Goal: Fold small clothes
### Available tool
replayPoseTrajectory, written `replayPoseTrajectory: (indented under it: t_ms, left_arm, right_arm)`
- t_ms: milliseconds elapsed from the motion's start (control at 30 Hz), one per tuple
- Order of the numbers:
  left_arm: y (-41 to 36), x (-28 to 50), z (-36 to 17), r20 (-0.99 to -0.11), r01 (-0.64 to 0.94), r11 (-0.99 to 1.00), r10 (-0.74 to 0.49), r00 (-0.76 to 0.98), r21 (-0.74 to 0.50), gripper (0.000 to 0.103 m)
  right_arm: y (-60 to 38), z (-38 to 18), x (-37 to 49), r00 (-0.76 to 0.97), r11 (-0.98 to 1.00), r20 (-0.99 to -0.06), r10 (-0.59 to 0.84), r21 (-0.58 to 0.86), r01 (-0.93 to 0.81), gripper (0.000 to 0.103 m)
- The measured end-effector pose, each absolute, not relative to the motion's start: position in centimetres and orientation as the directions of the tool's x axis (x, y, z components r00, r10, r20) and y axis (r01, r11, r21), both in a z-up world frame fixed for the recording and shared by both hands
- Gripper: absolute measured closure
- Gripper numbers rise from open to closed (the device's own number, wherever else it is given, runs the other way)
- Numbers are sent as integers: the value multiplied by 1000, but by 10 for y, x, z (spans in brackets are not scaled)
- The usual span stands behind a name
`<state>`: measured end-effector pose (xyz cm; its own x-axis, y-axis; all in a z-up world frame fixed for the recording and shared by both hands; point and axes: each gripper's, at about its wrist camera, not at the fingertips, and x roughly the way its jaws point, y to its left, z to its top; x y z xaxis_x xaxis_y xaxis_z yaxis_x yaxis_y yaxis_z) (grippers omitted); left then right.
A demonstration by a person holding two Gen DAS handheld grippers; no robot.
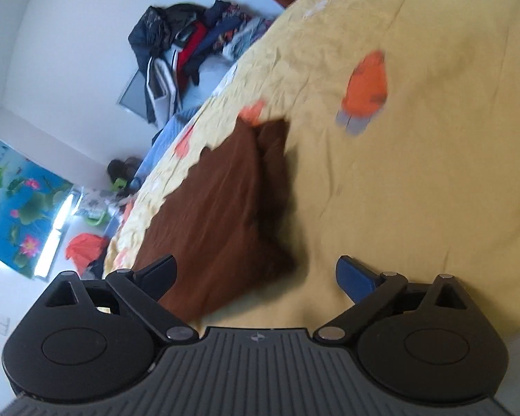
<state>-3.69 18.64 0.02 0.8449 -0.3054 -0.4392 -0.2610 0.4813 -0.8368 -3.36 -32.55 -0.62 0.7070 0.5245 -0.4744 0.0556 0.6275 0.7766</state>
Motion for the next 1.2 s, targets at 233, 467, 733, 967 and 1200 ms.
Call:
replayPoseTrajectory:
  t_ms: [233,467,733,967,1200]
  left_arm:
    - [160,5,10,-514,-279,616,-240,824,-736,38]
    - [160,10,17,-595,-310,678,-234,769,-667,92]
    - [162,-80,38,-581,-197,714,-342,739,-672,92]
    - [194,-126,39,-622,-241,758,-263,737,-606,69]
    - [173,-12,94,-565,-174,897,-98,819,-407,12]
  right_arm:
    - [-290,-9,14,705,595,-444,553,803,39,40]
    - [-285,-18,31,647,589,-472,599,807,44,89]
    - [-297,21,-38,577,594,-429,695,795,-124,90]
    - [-326,5,-96,556,680,-554,619,733,-25,27]
    - [-336,65,-16,721,781,-476,504,607,-146,27]
